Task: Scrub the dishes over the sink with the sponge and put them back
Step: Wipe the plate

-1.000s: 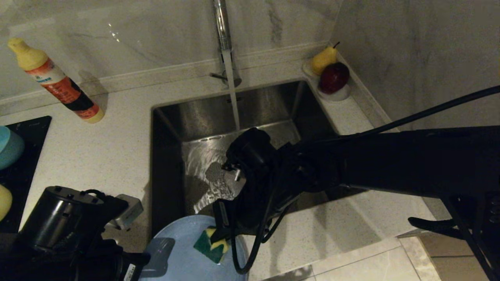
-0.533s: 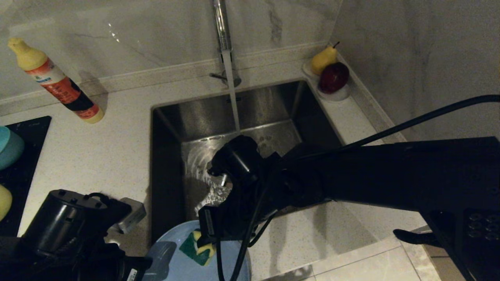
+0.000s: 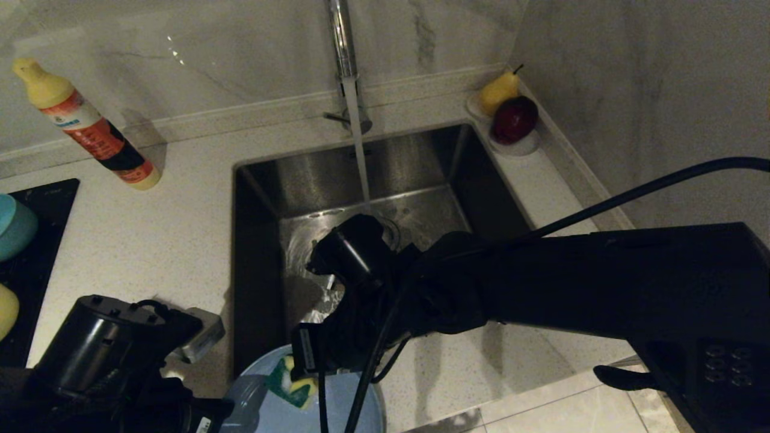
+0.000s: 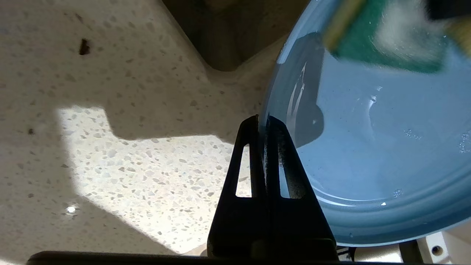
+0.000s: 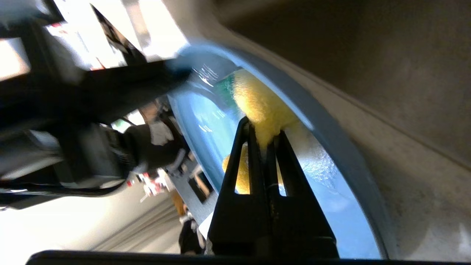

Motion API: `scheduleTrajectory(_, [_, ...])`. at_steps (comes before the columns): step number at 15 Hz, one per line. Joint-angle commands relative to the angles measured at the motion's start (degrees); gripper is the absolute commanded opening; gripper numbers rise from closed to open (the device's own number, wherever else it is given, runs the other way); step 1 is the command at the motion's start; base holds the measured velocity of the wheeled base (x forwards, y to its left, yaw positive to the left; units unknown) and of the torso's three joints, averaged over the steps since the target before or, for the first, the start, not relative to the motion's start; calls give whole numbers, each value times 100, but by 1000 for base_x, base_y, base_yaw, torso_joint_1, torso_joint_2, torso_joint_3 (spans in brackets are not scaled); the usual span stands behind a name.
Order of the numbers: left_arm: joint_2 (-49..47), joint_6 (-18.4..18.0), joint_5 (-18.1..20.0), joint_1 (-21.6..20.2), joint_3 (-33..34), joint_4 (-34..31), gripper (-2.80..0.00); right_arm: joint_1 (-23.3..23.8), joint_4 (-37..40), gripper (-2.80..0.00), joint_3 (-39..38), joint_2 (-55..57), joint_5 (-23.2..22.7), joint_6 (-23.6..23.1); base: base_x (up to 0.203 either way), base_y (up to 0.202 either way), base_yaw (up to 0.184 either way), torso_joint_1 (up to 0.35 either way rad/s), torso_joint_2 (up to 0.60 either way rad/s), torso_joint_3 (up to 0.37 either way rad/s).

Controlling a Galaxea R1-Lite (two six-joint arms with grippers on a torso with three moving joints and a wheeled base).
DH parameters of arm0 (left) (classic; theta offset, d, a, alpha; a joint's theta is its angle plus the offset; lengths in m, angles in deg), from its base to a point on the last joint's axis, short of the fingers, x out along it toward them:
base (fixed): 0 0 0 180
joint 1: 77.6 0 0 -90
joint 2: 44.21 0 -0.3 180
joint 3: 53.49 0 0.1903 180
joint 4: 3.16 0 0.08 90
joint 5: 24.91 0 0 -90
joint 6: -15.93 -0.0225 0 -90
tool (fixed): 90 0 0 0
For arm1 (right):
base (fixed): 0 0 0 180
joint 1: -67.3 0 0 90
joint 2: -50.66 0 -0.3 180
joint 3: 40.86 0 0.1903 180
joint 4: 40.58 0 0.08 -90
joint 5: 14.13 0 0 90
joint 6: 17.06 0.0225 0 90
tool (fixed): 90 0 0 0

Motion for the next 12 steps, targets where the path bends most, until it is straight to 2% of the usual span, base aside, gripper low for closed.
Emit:
scheduleTrajectory(1, [6, 4, -2, 7, 44, -8, -280, 1, -40, -280, 4, -174, -22, 18, 0, 0, 0, 0, 0, 0])
scheduleTrajectory(5, [15, 4, -19, 86, 44, 182, -280, -139, -22, -280, -5, -119, -22, 18, 0, 0, 0, 0, 0, 0])
scheduleTrajectory(9, [33, 4, -19, 94, 87, 185, -280, -51, -46, -280, -5, 2, -5, 18, 0, 0, 0, 0, 0, 0])
scheduleTrajectory(12, [42, 4, -19, 94, 149, 194, -280, 315, -17, -280, -11, -18, 55, -25, 0, 0, 0, 0, 0, 0])
